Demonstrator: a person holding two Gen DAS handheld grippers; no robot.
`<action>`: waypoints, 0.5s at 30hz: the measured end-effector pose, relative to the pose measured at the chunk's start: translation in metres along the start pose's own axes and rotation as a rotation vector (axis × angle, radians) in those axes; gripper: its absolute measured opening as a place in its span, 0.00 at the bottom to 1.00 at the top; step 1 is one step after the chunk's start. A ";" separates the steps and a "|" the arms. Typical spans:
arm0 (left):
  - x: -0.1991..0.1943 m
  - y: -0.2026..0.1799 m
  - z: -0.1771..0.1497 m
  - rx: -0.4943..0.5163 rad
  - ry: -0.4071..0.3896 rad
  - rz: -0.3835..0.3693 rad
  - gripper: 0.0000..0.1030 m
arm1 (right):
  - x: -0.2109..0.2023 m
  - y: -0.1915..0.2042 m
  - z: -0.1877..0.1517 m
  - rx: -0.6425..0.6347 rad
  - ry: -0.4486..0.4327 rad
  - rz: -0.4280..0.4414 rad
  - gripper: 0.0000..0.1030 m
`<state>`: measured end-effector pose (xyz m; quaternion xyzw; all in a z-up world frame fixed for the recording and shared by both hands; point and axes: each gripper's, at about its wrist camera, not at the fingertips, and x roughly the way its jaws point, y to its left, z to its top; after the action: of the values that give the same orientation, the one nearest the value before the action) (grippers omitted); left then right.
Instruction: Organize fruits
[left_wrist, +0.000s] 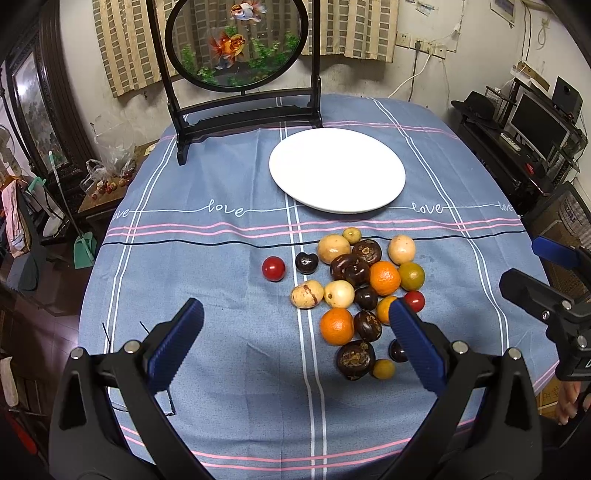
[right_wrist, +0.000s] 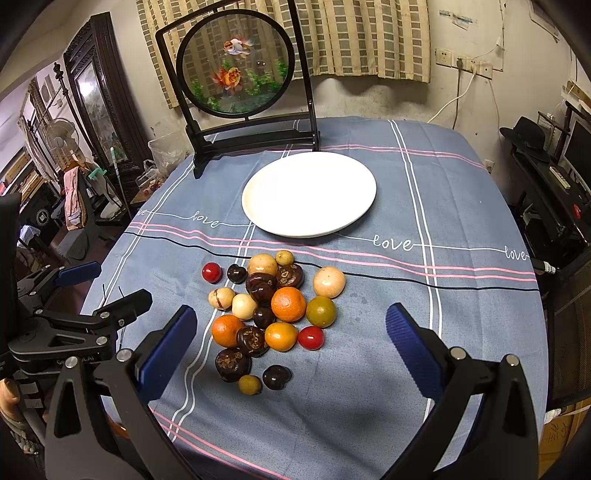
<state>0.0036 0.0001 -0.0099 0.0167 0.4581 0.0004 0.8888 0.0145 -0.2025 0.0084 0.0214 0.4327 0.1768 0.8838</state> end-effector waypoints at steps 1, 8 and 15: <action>0.000 0.000 0.000 -0.001 0.002 0.000 0.98 | 0.000 0.000 0.000 0.000 0.000 0.000 0.99; 0.000 0.000 0.001 -0.004 0.011 0.000 0.98 | 0.001 0.000 0.000 0.000 0.001 -0.001 0.99; 0.000 0.001 0.001 -0.006 0.015 0.002 0.98 | 0.001 0.000 -0.001 0.001 0.003 -0.002 0.99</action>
<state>0.0045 0.0007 -0.0096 0.0143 0.4648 0.0028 0.8853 0.0142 -0.2024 0.0075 0.0213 0.4341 0.1758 0.8833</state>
